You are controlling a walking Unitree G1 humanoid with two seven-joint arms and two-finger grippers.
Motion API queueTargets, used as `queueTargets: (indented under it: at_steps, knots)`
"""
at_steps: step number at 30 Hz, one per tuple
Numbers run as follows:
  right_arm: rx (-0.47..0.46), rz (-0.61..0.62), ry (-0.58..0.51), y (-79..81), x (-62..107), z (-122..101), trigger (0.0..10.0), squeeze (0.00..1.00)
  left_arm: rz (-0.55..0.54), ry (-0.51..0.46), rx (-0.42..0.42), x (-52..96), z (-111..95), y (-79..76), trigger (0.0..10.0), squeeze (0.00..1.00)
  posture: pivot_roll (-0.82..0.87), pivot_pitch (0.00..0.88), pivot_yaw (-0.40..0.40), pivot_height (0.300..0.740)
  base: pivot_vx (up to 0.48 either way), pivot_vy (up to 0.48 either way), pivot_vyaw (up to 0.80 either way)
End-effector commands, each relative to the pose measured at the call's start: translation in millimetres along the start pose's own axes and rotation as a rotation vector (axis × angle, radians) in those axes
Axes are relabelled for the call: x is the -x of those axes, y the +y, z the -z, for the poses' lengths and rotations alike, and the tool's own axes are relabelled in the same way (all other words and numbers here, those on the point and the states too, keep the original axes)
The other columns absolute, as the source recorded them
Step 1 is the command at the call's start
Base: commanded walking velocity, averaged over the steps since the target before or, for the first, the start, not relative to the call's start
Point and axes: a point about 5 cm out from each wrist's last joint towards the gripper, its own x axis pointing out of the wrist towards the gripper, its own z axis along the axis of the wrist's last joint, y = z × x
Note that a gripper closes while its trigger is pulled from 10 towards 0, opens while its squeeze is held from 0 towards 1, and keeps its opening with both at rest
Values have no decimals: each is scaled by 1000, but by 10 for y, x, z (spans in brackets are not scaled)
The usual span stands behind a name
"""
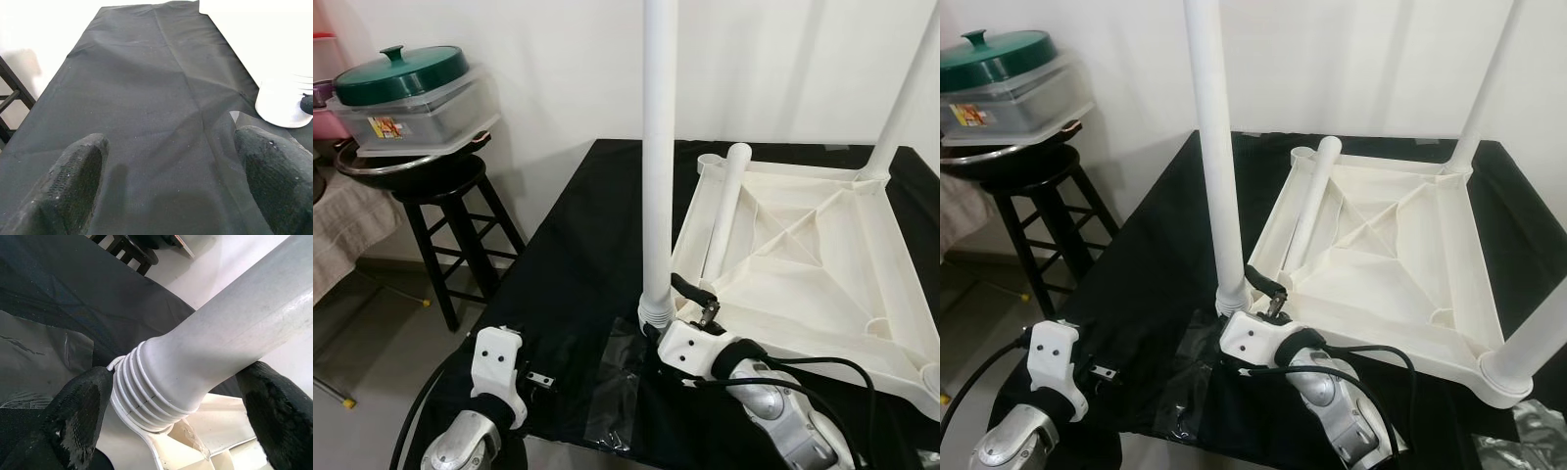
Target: Building children table
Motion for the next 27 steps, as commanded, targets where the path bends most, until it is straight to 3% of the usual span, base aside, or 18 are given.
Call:
queueTargets:
  at_steps: [1, 9, 16, 17, 18, 19, 20, 21, 22, 24, 25, 27]
  knots:
    - [10, -63, -70, 147, -18, -152, 10000, 0, -15, -1, -19, 24, -18, 50, 10000, 0, -59, 0, 56, 740, 0, 0, 0]
    - [63, -54, -91, 149, -12, -191, 10000, 0, -33, -6, -22, 38, -22, 51, 10000, 0, -51, 0, 46, 740, 0, 0, 0]
    - [-36, -80, -103, 149, -35, -189, 10000, 0, -28, -2, -27, 12, -17, 76, 10000, 0, -42, 0, 50, 740, 0, 0, 0]
    - [-118, -80, -114, 114, -34, -195, 10000, 0, -29, -2, -30, 8, -16, 80, 10000, 0, -41, 0, 50, 740, 0, 0, 0]
    - [-118, -80, -114, 114, -34, -195, 10000, 0, -29, -2, -30, 8, -16, 80, 10000, 0, -41, 0, 50, 740, 0, 0, 0]
    - [-225, -61, -105, 35, -30, -183, 10000, 0, -32, -2, -33, 5, -15, 83, 10000, 0, -41, 0, 50, 740, 0, 0, 0]
    - [-225, -61, -105, 35, -30, -183, 10000, 0, -32, -2, -33, 5, -15, 83, 10000, 0, -41, 0, 50, 740, 0, 0, 0]
    - [-387, -49, -90, -75, -35, -155, 10000, 0, -35, -2, -34, 3, -14, 84, 10000, 0, -41, 0, 48, 740, 0, 0, 0]
    - [-387, -49, -90, -75, -35, -155, 10000, 0, -35, -2, -34, 3, -14, 84, 10000, 0, -41, 0, 48, 740, 0, 0, 0]
    - [-664, -80, -91, -287, -32, -106, 10000, 0, -37, -3, -35, 4, -14, 87, 10000, 0, -42, 0, 49, 740, 0, 0, 0]
    - [-723, -91, -112, -350, -33, -109, 10000, 0, -37, -3, -36, 6, -13, 87, 10000, 0, -42, 0, 49, 740, 0, 0, 0]
    - [-753, -89, -140, -404, -32, -118, 10000, 0, -37, -4, -36, 6, -13, 86, 10000, 0, -39, 0, 50, 740, 0, 0, 0]
